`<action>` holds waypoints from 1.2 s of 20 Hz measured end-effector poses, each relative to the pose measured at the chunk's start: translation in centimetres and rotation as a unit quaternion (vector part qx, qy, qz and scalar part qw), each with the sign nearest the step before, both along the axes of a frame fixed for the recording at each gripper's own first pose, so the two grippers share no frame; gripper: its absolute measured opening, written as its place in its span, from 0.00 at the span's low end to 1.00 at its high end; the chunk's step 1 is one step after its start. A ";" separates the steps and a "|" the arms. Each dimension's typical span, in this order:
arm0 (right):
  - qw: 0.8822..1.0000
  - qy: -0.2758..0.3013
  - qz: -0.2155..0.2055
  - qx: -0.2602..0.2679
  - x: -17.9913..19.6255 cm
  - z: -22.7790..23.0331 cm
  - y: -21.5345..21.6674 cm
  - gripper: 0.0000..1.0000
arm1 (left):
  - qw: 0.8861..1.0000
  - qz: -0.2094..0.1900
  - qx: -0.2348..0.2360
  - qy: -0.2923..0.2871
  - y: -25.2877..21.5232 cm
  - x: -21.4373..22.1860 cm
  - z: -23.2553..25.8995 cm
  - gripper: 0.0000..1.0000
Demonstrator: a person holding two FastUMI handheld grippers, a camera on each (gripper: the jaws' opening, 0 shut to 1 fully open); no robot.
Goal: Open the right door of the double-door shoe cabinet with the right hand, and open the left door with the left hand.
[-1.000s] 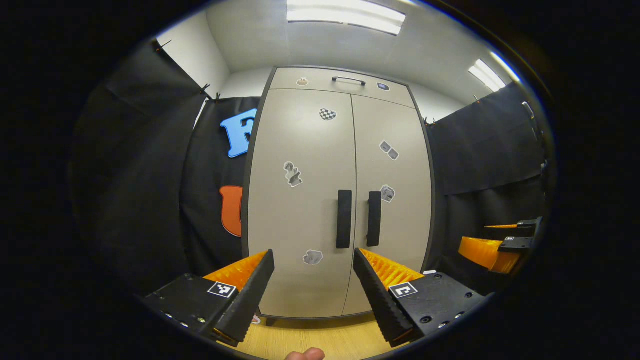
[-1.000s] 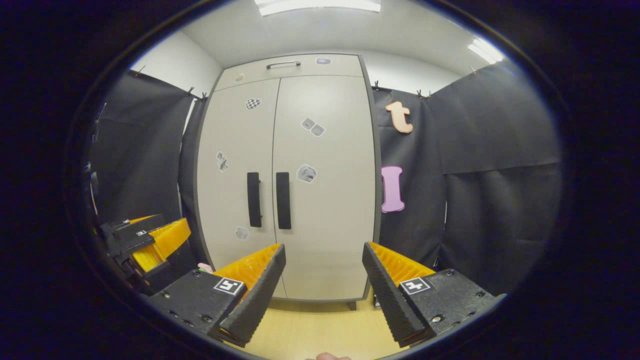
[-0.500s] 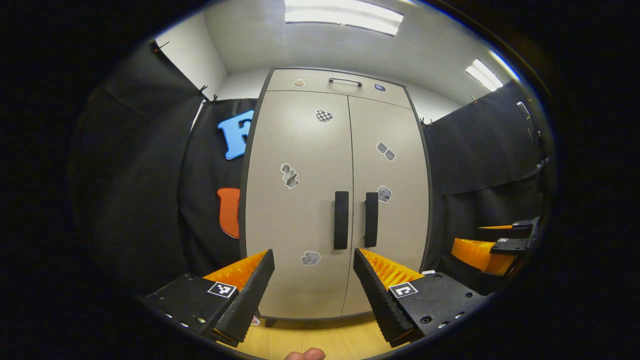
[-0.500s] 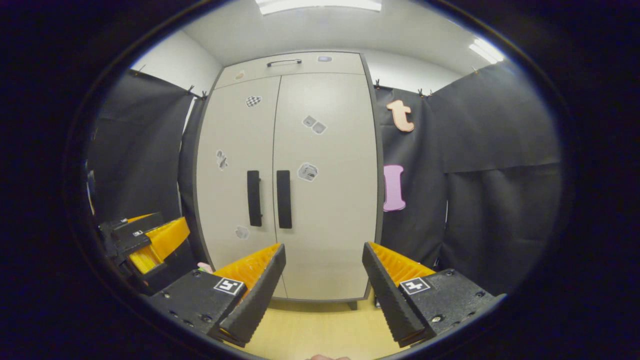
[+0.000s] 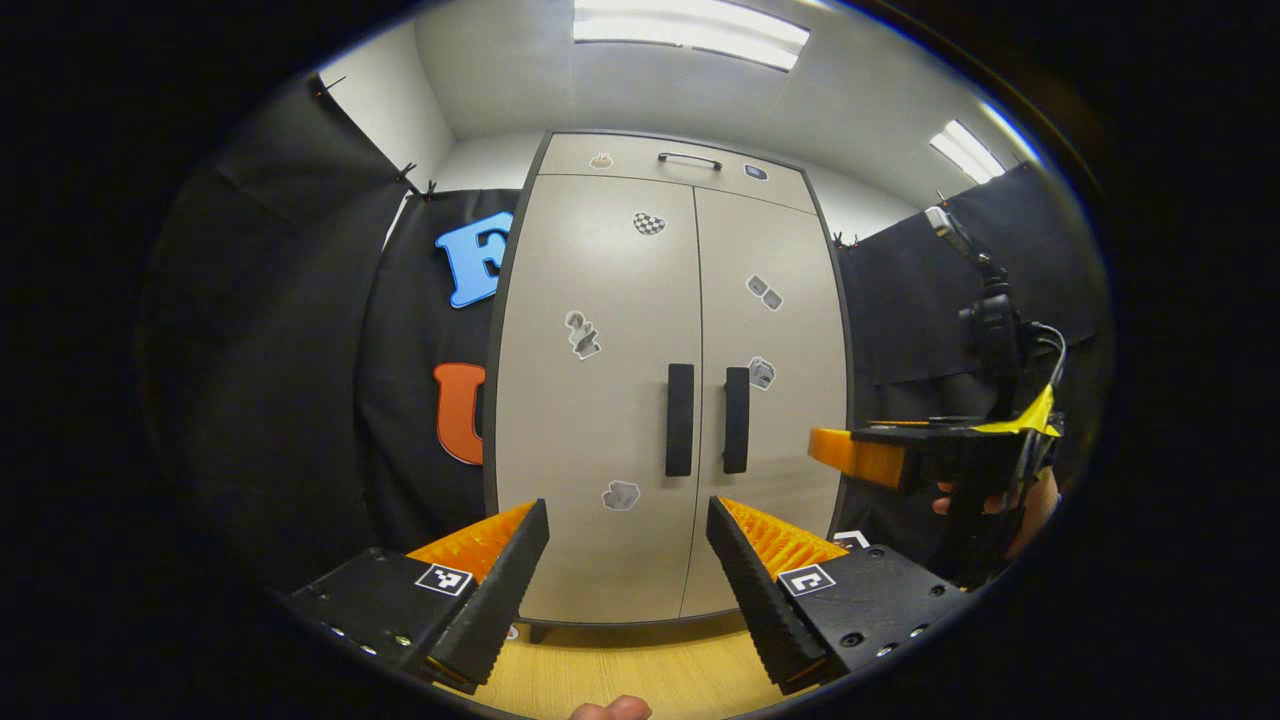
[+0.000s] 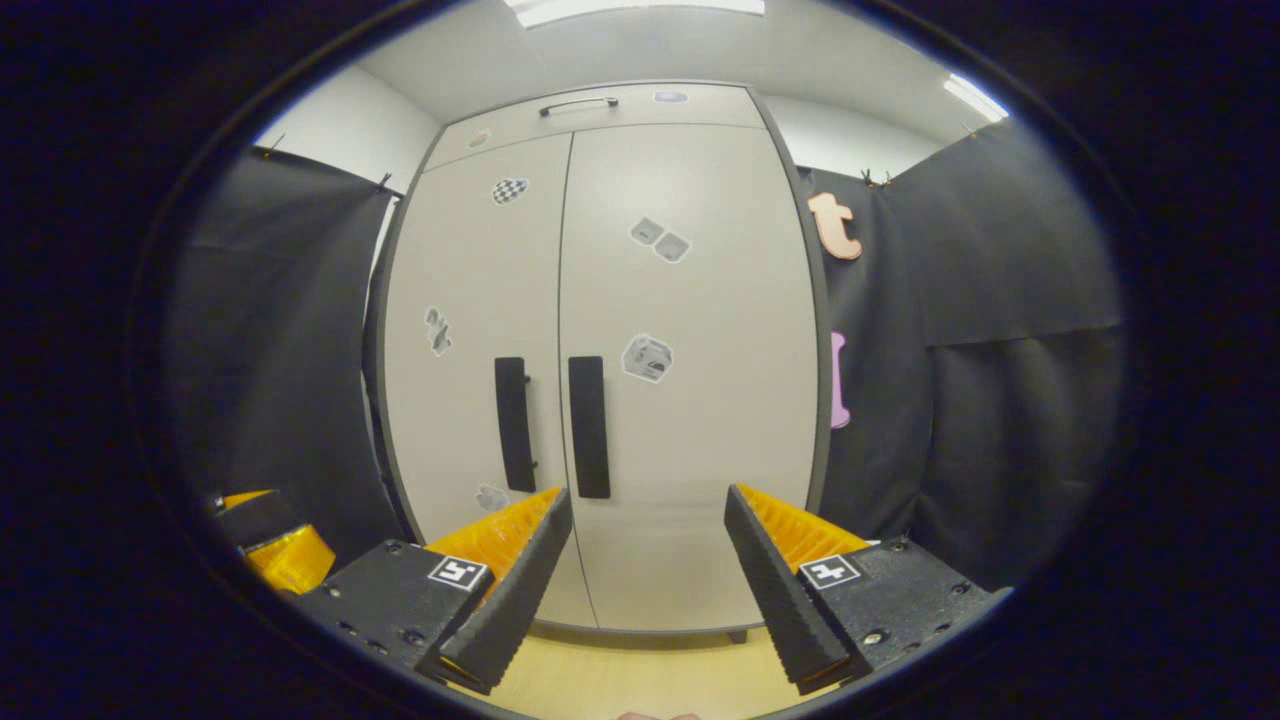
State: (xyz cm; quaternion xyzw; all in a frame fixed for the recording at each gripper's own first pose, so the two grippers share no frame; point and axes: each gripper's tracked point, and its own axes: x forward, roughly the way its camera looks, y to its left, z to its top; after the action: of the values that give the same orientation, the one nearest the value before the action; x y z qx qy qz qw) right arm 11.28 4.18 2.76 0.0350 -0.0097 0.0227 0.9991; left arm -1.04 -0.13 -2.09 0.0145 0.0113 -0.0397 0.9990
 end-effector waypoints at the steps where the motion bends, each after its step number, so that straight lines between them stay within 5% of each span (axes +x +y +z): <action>1: 1.000 0.004 0.004 0.004 1.2 0.2 0.5 0.98 | 1.000 0.002 -0.001 0.003 0.2 -0.2 -0.2 0.95; 10: 1.000 0.018 -0.003 0.009 9.9 1.5 2.7 0.99 | 0.999 0.046 -0.014 0.019 4.2 -1.5 -1.7 0.95; 24: 0.999 -0.003 -0.036 -0.029 13.1 2.5 2.9 0.94 | 0.996 0.088 -0.026 0.017 8.2 -0.9 -1.1 0.95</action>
State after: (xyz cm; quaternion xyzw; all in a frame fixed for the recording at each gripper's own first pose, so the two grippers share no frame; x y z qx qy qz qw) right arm 24.38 7.04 5.26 0.0053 -0.0134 -0.0126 0.9998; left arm -1.96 8.05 -3.21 -0.0134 0.0289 0.0476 0.9984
